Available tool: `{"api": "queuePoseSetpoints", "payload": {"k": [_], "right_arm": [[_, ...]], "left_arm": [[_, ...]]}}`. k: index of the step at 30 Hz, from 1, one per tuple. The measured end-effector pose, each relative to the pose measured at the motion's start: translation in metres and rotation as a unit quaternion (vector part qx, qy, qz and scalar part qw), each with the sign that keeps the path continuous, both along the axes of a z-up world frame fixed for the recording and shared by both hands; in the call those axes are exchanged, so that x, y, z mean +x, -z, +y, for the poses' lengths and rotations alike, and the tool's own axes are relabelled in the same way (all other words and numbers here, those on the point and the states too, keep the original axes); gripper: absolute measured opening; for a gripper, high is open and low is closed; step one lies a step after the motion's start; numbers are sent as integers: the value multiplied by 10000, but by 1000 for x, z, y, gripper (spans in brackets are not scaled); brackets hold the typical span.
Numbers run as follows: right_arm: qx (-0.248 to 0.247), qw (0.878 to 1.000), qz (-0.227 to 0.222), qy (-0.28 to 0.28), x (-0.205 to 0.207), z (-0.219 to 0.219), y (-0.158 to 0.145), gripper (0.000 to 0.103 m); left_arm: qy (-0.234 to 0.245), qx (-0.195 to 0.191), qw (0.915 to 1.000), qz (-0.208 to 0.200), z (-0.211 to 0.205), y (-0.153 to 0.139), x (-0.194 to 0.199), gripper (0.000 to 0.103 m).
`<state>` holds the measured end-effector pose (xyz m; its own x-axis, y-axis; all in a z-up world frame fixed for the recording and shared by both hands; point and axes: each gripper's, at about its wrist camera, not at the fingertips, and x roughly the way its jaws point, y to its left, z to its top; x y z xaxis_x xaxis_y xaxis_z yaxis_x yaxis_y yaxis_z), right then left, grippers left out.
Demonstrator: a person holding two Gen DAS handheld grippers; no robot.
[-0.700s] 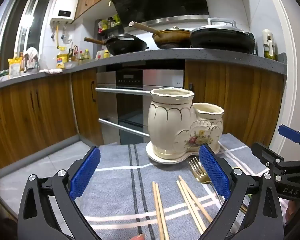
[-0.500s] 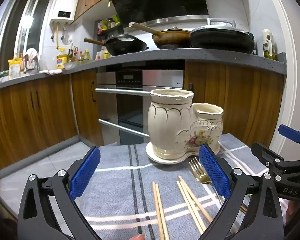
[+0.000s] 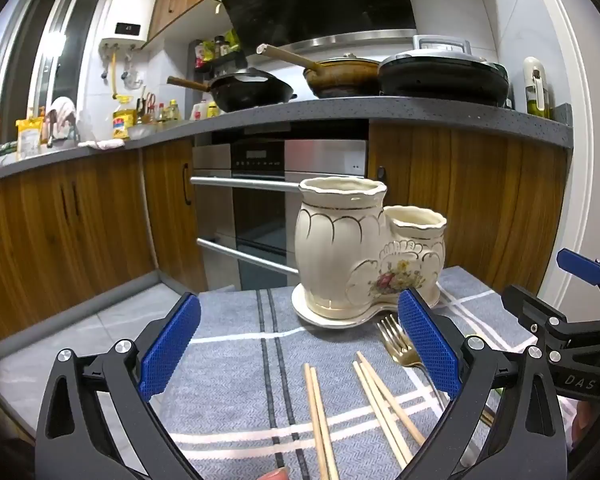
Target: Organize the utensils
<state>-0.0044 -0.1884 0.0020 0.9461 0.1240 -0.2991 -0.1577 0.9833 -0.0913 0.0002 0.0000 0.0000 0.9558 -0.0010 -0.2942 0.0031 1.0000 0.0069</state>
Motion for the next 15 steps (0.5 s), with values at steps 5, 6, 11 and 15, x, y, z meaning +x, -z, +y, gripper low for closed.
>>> {"api": "queuePoseSetpoints", "payload": {"k": [5,6,11,15], "right_arm": [[-9,10000,4,-5,1,-1,-1,98],[-14,10000,2,-5,1,-1,0,98],[-14,10000,5,-1,1,-1,0,98],[-17,10000,6,-4,1,-1,0,98]], "left_arm": [[0,6,10000,-1,0,0,0,98],[0,4,10000,-2,0,0,0,98],[-3,4,10000,1,0,0,0,98],[-1,7,10000,1,0,0,0,98]]}}
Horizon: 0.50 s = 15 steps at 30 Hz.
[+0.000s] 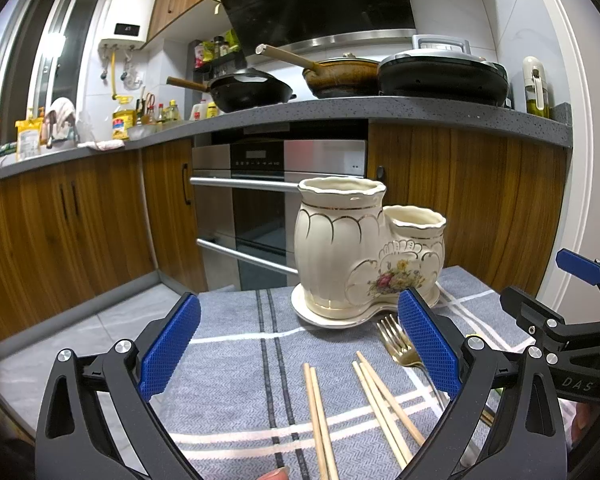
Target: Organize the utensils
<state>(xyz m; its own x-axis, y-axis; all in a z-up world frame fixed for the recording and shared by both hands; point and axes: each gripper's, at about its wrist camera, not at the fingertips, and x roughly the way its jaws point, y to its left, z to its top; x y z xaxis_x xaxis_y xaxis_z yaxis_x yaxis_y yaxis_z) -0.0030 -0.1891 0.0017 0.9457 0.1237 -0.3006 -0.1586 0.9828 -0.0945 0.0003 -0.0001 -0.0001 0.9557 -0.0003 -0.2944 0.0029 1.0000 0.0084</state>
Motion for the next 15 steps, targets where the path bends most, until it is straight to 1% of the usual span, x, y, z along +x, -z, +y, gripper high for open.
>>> {"api": "queuePoseSetpoints", "payload": {"k": [15], "right_arm": [[-20,10000,3,0,0,1,0,98]], "left_arm": [[0,8,10000,-3,0,0,0,98]]}}
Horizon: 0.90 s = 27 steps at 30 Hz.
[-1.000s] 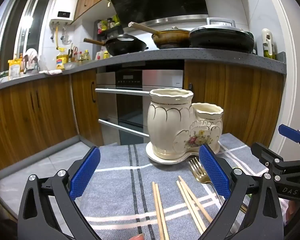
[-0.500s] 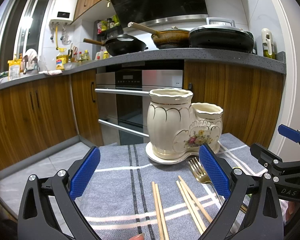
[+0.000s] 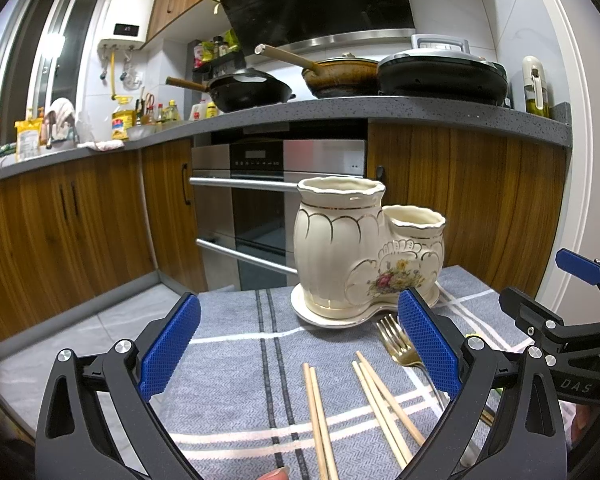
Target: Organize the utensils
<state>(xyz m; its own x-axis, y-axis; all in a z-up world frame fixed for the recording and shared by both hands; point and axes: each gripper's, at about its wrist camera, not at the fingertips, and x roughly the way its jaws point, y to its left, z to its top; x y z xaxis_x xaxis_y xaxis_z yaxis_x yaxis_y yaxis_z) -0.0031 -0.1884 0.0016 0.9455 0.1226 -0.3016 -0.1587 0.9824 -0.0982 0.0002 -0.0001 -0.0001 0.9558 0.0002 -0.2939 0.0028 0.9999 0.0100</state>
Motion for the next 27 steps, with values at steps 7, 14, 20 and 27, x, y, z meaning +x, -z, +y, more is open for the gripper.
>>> {"api": "queuePoseSetpoints", "payload": {"k": [7,14,20,27], "right_arm": [[-5,10000,2,-1,0,0,0,98],[-13,10000,2,1,0,0,0,98],[-23,10000,2,-2,0,1,0,98],[-28,10000,3,0,1,0,1,98]], "left_arm": [[-1,2,10000,0,0,0,0,98],[-2,-1,10000,5,0,0,0,98],[0,0,10000,3,0,0,0,98],[1,6,10000,1,0,0,0,98]]}}
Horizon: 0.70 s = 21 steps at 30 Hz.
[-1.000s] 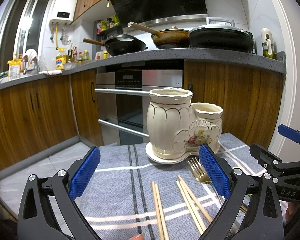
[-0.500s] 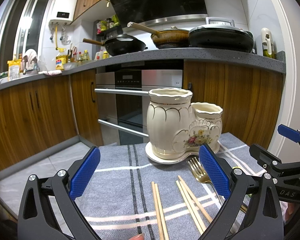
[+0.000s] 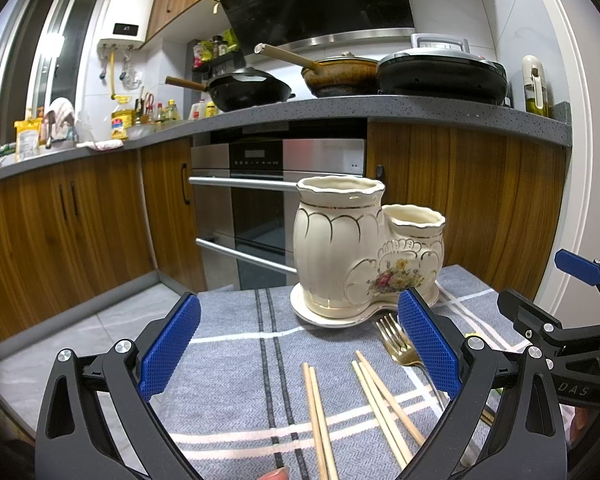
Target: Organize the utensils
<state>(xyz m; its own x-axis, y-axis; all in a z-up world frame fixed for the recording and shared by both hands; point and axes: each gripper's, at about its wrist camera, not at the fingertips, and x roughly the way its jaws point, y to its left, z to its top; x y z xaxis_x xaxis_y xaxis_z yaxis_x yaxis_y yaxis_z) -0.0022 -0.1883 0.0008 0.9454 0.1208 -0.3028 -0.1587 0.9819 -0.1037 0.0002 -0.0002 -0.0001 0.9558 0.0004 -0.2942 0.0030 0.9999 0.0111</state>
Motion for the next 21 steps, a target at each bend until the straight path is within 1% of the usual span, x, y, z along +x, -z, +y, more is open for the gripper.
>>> {"api": "queuePoseSetpoints", "payload": {"k": [7,16,18,21], "right_arm": [[-7,10000,8,-1,0,-1,5,98],[-13,10000,20,-4,0,-1,4,98],[-30,10000,34,-26,1,0,4,98],[41,9998,116,-139,3,-9,2,98]], "left_arm": [[-2,-1,10000,2,0,0,0,98],[1,-7,10000,0,0,0,0,98],[64,13,10000,72,0,0,1,98],[69,259,9990,347,0,0,8,98]]}}
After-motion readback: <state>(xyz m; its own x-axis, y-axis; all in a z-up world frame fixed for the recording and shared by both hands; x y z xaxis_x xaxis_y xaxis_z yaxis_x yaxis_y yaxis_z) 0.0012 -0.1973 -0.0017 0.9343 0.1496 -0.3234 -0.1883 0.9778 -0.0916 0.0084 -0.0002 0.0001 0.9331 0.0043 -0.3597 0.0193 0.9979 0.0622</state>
